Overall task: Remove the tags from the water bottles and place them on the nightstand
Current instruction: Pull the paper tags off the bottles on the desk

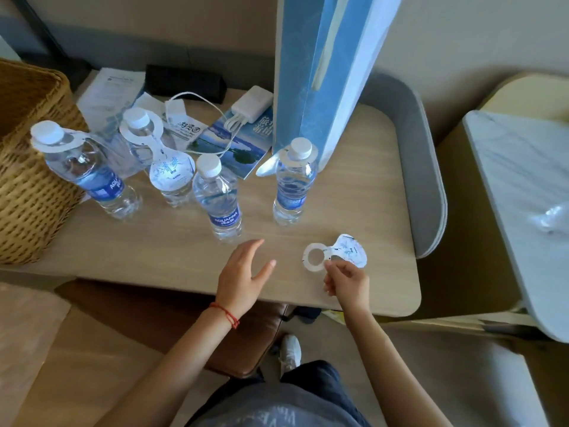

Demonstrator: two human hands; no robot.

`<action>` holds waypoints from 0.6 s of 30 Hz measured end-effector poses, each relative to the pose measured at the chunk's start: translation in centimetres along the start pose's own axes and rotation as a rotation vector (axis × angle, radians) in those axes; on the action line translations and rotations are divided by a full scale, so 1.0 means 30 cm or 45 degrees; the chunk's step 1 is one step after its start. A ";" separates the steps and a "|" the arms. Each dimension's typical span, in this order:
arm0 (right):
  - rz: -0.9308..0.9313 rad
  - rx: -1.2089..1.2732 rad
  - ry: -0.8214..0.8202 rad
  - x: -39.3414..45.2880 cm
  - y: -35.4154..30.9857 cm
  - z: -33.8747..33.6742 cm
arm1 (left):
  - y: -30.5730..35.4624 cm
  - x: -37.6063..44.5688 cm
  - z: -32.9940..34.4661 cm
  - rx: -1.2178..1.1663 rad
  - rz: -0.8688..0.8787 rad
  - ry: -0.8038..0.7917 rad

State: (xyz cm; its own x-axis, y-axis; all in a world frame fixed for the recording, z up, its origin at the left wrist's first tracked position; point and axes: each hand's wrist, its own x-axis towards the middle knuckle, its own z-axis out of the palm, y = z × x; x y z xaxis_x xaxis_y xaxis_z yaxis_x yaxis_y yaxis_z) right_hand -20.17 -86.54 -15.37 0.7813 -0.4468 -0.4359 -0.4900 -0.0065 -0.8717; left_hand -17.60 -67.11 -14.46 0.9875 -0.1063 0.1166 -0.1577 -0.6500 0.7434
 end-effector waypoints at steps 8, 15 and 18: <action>0.113 -0.097 -0.016 0.052 -0.009 -0.037 | 0.036 0.036 0.037 0.008 -0.021 -0.010; 0.028 0.052 -0.202 0.097 -0.174 -0.034 | 0.082 0.100 0.036 -0.052 -0.036 0.099; -0.024 0.083 -0.326 0.133 -0.285 -0.021 | 0.114 0.143 0.032 -0.135 -0.041 0.154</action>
State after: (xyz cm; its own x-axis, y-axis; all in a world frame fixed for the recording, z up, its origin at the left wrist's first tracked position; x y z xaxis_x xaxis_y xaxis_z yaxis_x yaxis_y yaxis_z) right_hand -13.11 -88.84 -9.53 0.8667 -0.2058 -0.4545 -0.4547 0.0488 -0.8893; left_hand -13.91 -70.51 -12.07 0.9862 0.0090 0.1650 -0.1308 -0.5680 0.8126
